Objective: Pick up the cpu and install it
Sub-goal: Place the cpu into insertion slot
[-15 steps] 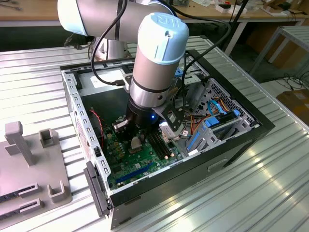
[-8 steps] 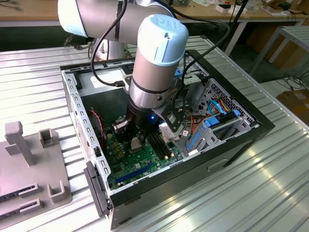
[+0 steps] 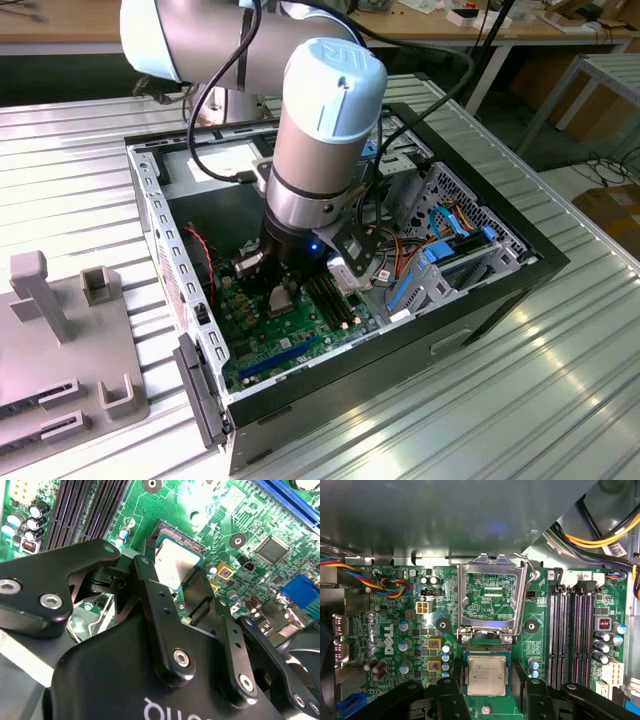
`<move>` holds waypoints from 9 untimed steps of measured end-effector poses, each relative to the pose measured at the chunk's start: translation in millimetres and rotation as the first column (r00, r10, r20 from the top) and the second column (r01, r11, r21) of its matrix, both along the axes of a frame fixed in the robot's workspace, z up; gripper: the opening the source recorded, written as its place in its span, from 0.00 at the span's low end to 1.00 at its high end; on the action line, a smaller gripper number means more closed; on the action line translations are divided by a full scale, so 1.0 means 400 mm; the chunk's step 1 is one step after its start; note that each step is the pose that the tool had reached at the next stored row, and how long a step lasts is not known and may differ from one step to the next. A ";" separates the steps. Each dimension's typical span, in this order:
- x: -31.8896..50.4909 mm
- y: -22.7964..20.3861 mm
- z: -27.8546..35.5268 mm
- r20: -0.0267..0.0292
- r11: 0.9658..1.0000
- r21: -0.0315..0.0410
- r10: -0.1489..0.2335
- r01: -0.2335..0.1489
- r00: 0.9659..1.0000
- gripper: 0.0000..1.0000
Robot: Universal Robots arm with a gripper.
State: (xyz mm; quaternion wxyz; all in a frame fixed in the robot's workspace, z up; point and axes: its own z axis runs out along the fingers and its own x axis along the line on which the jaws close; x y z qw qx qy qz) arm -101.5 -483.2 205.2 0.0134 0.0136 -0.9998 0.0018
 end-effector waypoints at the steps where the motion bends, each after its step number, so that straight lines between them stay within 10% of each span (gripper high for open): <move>1: 0.000 0.000 -0.002 0.000 1.000 0.000 0.000 0.000 1.000 0.47; 9: 0.000 -0.001 -0.015 0.000 1.000 0.002 0.000 0.000 1.000 0.47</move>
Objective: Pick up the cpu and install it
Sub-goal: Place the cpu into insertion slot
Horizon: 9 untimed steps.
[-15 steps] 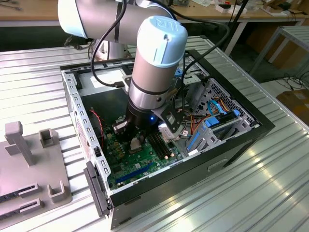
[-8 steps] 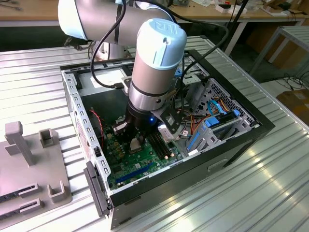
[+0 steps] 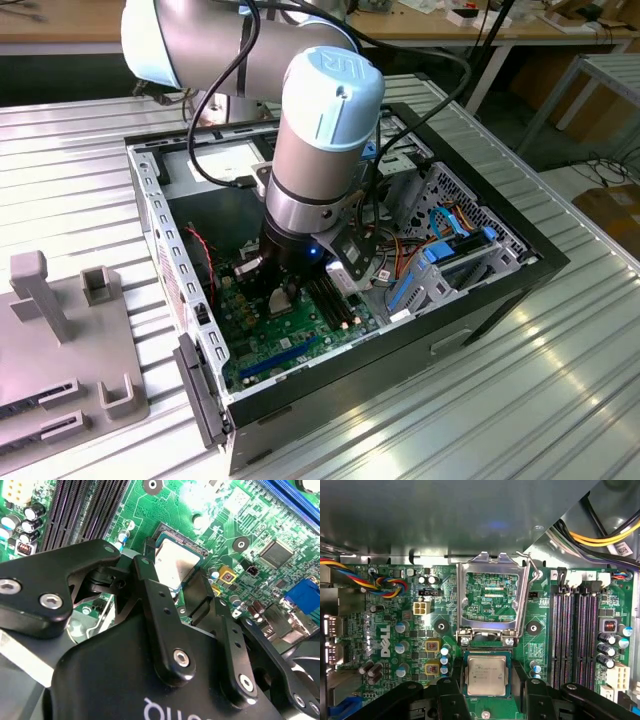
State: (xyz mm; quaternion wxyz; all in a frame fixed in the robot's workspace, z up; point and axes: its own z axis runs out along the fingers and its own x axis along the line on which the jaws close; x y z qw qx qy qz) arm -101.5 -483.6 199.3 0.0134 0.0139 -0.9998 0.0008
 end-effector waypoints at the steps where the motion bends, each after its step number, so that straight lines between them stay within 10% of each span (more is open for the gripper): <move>1: 0.000 0.000 0.000 0.000 1.000 0.000 0.000 0.000 1.000 0.47; 9: 0.000 0.000 0.000 0.000 1.000 0.001 0.000 0.000 1.000 0.47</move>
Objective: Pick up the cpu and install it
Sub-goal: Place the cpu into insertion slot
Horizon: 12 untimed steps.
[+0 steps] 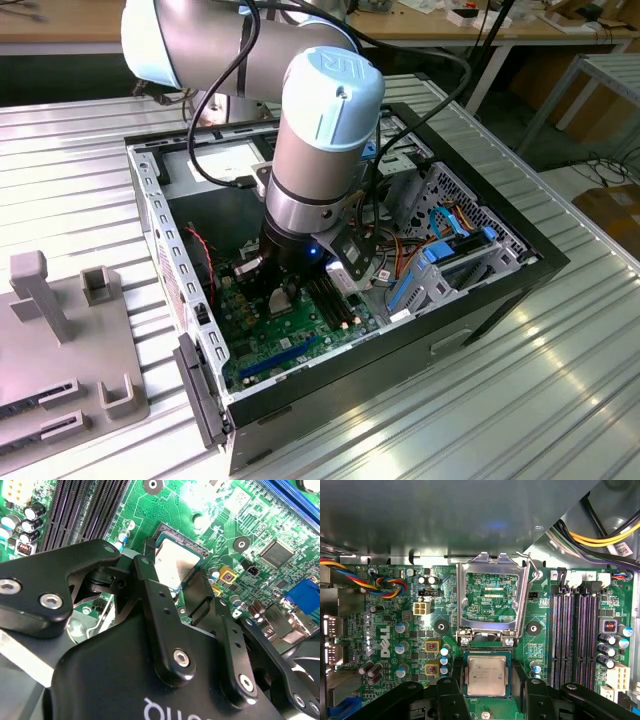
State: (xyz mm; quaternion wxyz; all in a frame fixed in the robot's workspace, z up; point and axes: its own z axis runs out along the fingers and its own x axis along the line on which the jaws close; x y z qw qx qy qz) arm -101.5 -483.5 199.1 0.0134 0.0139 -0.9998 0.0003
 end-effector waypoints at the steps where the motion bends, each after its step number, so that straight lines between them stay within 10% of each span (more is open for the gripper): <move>1: 0.000 0.000 0.000 0.000 1.000 0.000 0.000 0.000 1.000 0.47; 12: 0.000 0.000 0.001 0.000 1.000 0.000 0.000 0.000 1.000 0.47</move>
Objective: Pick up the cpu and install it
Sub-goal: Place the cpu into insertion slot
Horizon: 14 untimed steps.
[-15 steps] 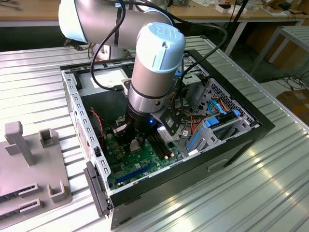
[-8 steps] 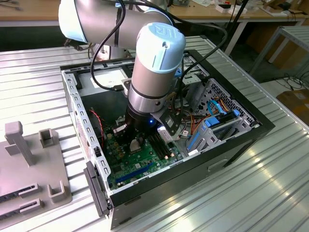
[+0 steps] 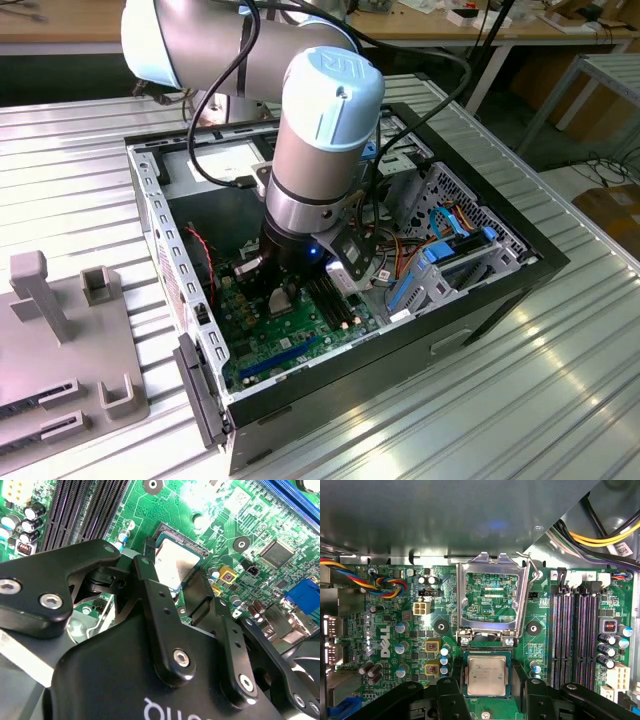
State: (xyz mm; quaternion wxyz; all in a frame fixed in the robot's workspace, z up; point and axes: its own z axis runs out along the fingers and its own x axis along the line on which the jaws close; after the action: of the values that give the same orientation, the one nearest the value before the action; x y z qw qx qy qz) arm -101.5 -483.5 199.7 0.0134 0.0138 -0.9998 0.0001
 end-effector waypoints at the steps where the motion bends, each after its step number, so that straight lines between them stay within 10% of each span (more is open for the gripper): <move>1: 0.000 0.000 0.002 0.000 1.000 0.000 0.000 0.000 1.000 0.47; 14: 0.000 -0.004 0.004 0.000 1.000 0.000 -0.013 0.013 1.000 0.47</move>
State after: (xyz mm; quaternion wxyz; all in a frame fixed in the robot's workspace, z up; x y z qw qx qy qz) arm -101.4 -485.2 201.1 0.0134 0.0076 -0.9999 0.0000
